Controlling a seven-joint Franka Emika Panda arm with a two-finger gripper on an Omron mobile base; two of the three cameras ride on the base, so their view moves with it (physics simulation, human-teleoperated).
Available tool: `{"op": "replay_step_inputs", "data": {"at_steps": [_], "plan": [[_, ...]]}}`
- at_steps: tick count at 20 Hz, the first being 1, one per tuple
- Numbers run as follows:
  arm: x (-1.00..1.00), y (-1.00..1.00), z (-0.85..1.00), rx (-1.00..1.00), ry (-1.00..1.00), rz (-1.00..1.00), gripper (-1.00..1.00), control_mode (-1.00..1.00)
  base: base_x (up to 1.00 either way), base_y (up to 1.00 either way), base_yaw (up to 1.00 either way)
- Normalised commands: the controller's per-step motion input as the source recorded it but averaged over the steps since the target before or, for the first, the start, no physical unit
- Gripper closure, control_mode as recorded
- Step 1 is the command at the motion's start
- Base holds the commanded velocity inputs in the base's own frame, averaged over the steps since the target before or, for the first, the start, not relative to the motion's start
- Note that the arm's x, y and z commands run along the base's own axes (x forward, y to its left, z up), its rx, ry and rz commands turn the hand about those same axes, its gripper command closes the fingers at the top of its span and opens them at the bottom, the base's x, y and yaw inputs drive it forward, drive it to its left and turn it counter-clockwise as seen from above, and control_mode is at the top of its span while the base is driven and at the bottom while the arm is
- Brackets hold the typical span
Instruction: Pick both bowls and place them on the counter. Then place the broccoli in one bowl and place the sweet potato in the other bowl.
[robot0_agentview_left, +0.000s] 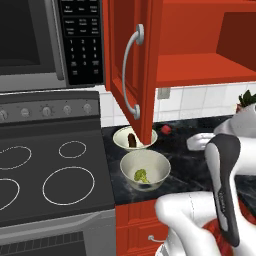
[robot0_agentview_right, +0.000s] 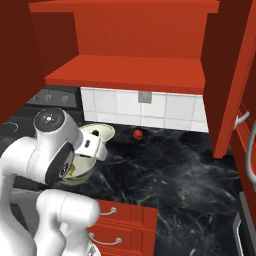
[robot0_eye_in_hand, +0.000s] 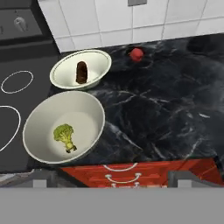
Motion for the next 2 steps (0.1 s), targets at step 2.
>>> {"op": "replay_step_inputs", "data": {"at_steps": [2], "plan": [[-0.78,-0.16,0.13,0.00,-0.13,-0.16,-1.00,-1.00,0.00,0.00,0.00]]}}
